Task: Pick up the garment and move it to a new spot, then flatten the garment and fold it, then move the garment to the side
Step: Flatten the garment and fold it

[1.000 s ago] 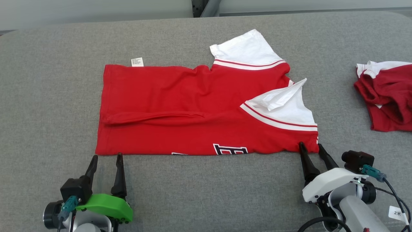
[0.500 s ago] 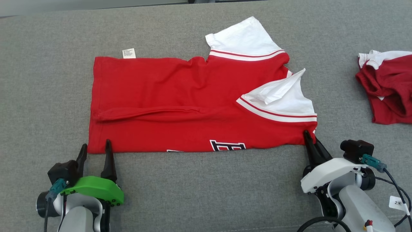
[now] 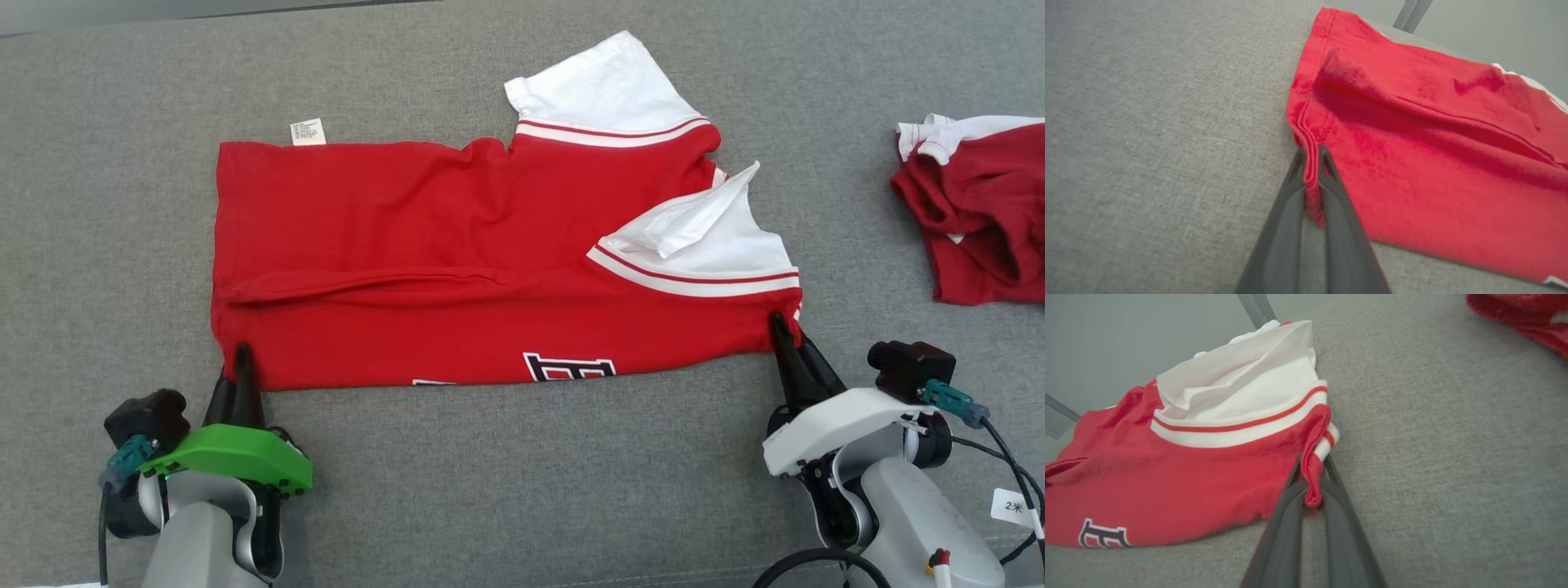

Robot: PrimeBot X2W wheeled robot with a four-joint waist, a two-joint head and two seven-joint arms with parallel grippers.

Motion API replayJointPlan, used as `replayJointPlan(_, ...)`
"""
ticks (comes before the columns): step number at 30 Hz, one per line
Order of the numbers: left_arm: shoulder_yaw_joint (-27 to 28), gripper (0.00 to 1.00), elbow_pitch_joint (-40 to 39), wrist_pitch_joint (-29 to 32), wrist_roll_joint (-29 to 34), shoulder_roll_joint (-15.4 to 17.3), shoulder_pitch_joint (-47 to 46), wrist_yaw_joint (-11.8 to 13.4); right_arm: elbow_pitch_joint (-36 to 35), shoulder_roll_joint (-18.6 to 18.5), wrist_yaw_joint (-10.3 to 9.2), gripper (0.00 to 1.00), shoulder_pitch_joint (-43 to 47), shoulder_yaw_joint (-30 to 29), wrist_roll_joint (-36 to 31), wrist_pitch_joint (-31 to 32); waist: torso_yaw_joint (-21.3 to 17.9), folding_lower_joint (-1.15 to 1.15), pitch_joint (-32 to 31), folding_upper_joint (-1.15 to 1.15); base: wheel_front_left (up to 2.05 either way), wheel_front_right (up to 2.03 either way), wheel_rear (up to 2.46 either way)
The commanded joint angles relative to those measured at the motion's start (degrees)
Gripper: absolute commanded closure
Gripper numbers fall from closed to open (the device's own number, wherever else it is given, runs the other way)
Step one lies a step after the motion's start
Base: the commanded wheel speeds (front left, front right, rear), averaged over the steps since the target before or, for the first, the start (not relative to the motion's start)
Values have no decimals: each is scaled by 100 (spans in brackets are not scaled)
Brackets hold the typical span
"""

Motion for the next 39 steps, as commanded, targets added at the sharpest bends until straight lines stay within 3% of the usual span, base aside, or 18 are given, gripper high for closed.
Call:
replayJointPlan(1, -101, 100, -109, 9, -104, 15, -86, -22, -37, 8, -6, 100, -57, -58, 39, -14, 11, 0, -91, 0, 0, 0, 0)
replayJointPlan(8, -50, 100, -424, 9, -220, 32, 127, -14, -92, 44, -6, 100, 51, -255, 77, -15, 15, 0, -687, 0, 0, 0, 0)
replayJointPlan(16, 31, 100, -199, 8, -135, 71, 738, -10, 115, 136, -6, 100, 469, -153, 177, -15, -83, 0, -1622, 0, 0, 0, 0)
replayJointPlan(34, -50, 100, 20, 9, -179, 28, 1925, -10, 247, -228, -8, 100, 1522, 198, 208, -15, 8, 0, -1781, 0, 0, 0, 0)
replayJointPlan(35, -77, 98, 34, 9, -216, 27, 1950, -10, 270, -235, -8, 100, 1509, 223, 206, -15, 6, 0, -1759, 0, 0, 0, 0)
replayJointPlan(36, -80, 60, 32, 9, -225, 27, 1952, -10, 323, -242, -9, 100, 1488, 220, 199, -15, 7, 0, -1737, 0, 0, 0, 0)
replayJointPlan(37, -72, 0, 26, 9, -193, 29, 1948, -10, 366, -249, -9, 18, 1453, 234, 182, -15, 13, 0, -1714, 0, 0, 0, 0)
replayJointPlan(38, -39, 0, 19, 9, -160, 29, 1928, -10, 378, -262, -9, 0, 1388, 238, 142, -15, 21, 0, -1687, 0, 0, 0, 0)
replayJointPlan(39, -21, 0, -3, 9, -87, 29, 1892, -9, 378, -267, -8, 0, 1324, 206, 130, -15, 27, 0, -1665, 0, 0, 0, 0)
